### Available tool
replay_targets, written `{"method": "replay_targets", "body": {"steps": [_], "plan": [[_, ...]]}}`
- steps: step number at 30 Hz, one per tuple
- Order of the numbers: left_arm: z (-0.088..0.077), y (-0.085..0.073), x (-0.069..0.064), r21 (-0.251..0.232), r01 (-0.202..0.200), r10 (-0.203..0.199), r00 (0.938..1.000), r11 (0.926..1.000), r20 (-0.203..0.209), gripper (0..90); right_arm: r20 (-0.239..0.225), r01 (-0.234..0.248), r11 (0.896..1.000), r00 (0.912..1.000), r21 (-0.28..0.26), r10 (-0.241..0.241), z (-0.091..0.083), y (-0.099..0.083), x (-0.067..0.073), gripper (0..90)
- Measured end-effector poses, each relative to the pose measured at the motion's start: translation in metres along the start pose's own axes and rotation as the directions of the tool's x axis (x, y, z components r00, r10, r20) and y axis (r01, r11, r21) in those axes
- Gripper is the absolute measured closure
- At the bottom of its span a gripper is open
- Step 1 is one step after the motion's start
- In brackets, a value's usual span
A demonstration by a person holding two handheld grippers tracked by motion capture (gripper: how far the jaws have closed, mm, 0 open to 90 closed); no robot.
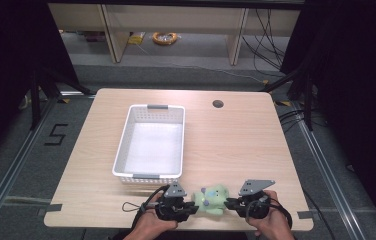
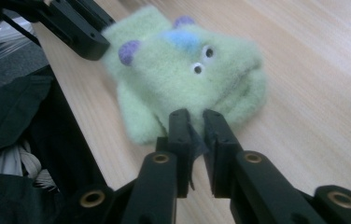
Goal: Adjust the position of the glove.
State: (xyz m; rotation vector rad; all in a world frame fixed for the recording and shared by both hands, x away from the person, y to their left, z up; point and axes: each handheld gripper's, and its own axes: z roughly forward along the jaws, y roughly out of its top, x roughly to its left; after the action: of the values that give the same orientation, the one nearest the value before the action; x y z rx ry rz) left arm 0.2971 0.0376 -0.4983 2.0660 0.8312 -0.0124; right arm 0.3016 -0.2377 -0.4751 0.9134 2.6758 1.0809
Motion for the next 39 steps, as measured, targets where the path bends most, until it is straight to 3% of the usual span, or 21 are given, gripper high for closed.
{"method": "replay_targets", "body": {"steps": [1, 3, 5, 6, 7, 8, 11, 16, 20, 21, 22, 23, 26, 28, 29, 30, 31, 32, 33, 34, 39], "plan": [[0.000, 0.000, -0.001, -0.004, 0.003, -0.003, 1.0000, 1.0000, 0.000, 80.6, -0.002, 0.034, 0.999, 0.9994, -0.010, -0.034, -0.002, 0.003, -0.001, 84.9], [-0.002, 0.001, -0.003, -0.016, 0.012, -0.011, 0.9999, 0.9998, 0.004, 81.1, 0.002, 0.018, 1.000, 0.9998, -0.014, -0.018, -0.006, 0.004, 0.001, 85.1], [-0.004, 0.003, -0.006, -0.026, -0.013, 0.013, 0.9999, 0.9996, 0.000, 82.1, 0.015, 0.050, 0.998, 0.9987, -0.031, -0.049, -0.014, 0.010, -0.003, 85.2], [-0.003, 0.003, -0.009, -0.039, 0.002, -0.002, 1.0000, 0.9992, 0.009, 82.5, 0.019, 0.057, 0.998, 0.9982, -0.036, -0.057, -0.015, 0.011, -0.004, 85.2], [-0.004, 0.003, -0.009, -0.033, -0.015, 0.015, 0.9999, 0.9994, 0.009, 82.9, 0.020, 0.047, 0.998, 0.9987, -0.035, -0.046, -0.016, 0.012, -0.004, 85.2], [-0.002, 0.002, -0.012, -0.029, 0.006, -0.006, 0.9999, 0.9996, 0.016, 83.5, 0.018, 0.059, 0.997, 0.9981, -0.040, -0.059, -0.015, 0.013, -0.007, 85.2], [0.001, -0.001, -0.010, -0.002, -0.019, 0.019, 0.9996, 0.9998, 0.022, 83.4, -0.024, 0.042, 0.999, 0.9988, -0.027, -0.042, -0.009, 0.010, -0.008, 84.9], [0.001, -0.004, -0.008, 0.005, 0.022, -0.022, 0.9995, 0.9997, 0.021, 78.3, -0.042, 0.026, 0.999, 0.9988, 0.021, -0.025, 0.001, 0.001, -0.007, 82.1], [-0.007, 0.000, -0.004, -0.035, 0.033, -0.032, 0.9994, 0.9988, 0.009, 68.2, -0.024, -0.013, 1.000, 0.9996, -0.004, 0.013, -0.002, 0.000, -0.010, 70.7], [-0.010, 0.001, -0.001, -0.030, 0.032, -0.032, 0.9995, 0.9990, 0.004, 65.0, -0.026, -0.051, 0.999, 0.9984, -0.015, 0.050, -0.003, 0.001, -0.009, 65.4], [-0.012, 0.001, 0.000, -0.041, 0.066, -0.066, 0.9978, 0.9970, -0.004, 62.0, -0.018, -0.055, 0.998, 0.9984, -0.028, 0.054, -0.005, 0.001, -0.012, 60.5], [-0.014, 0.002, 0.003, -0.048, 0.072, -0.073, 0.9973, 0.9962, -0.008, 58.8, -0.002, -0.071, 0.996, 0.9974, -0.048, 0.071, -0.008, 0.002, -0.013, 57.6], [-0.017, 0.002, 0.009, -0.058, 0.120, -0.121, 0.9923, 0.9911, -0.023, 50.9, 0.045, -0.144, 0.985, 0.9879, -0.091, 0.148, -0.014, 0.003, -0.016, 49.2], [-0.017, 0.003, 0.012, -0.047, 0.153, -0.154, 0.9878, 0.9871, -0.022, 47.6, 0.041, -0.201, 0.975, 0.9777, -0.094, 0.206, -0.015, 0.005, -0.015, 46.2], [-0.015, 0.004, 0.012, -0.049, 0.167, -0.169, 0.9854, 0.9846, -0.021, 46.4, 0.054, -0.186, 0.977, 0.9799, -0.106, 0.192, -0.014, 0.006, -0.018, 45.2], [-0.014, 0.004, 0.012, -0.046, 0.177, -0.179, 0.9836, 0.9830, -0.024, 45.2, 0.057, -0.234, 0.966, 0.9688, -0.106, 0.241, -0.013, 0.008, -0.016, 44.6], [-0.014, 0.005, 0.013, -0.041, 0.173, -0.174, 0.9845, 0.9842, -0.023, 44.5, 0.060, -0.224, 0.969, 0.9711, -0.103, 0.231, -0.011, 0.009, -0.018, 43.9], [-0.012, 0.006, 0.012, -0.038, 0.186, -0.187, 0.9821, 0.9818, -0.020, 43.3, 0.067, -0.224, 0.969, 0.9706, -0.099, 0.231, -0.010, 0.009, -0.019, 43.2], [-0.010, 0.007, 0.012, -0.040, 0.202, -0.203, 0.9790, 0.9785, -0.018, 41.9, 0.050, -0.254, 0.963, 0.9645, -0.091, 0.259, -0.007, 0.010, -0.018, 43.2], [-0.009, 0.007, 0.012, -0.032, 0.211, -0.211, 0.9773, 0.9770, -0.014, 40.9, 0.059, -0.245, 0.966, 0.9664, -0.079, 0.250, -0.004, 0.011, -0.020, 43.1], [0.001, 0.010, 0.015, -0.028, 0.248, -0.248, 0.9685, 0.9685, -0.021, 39.6, 0.016, -0.270, 0.960, 0.9622, -0.071, 0.272, 0.005, 0.014, -0.020, 41.6]]}}
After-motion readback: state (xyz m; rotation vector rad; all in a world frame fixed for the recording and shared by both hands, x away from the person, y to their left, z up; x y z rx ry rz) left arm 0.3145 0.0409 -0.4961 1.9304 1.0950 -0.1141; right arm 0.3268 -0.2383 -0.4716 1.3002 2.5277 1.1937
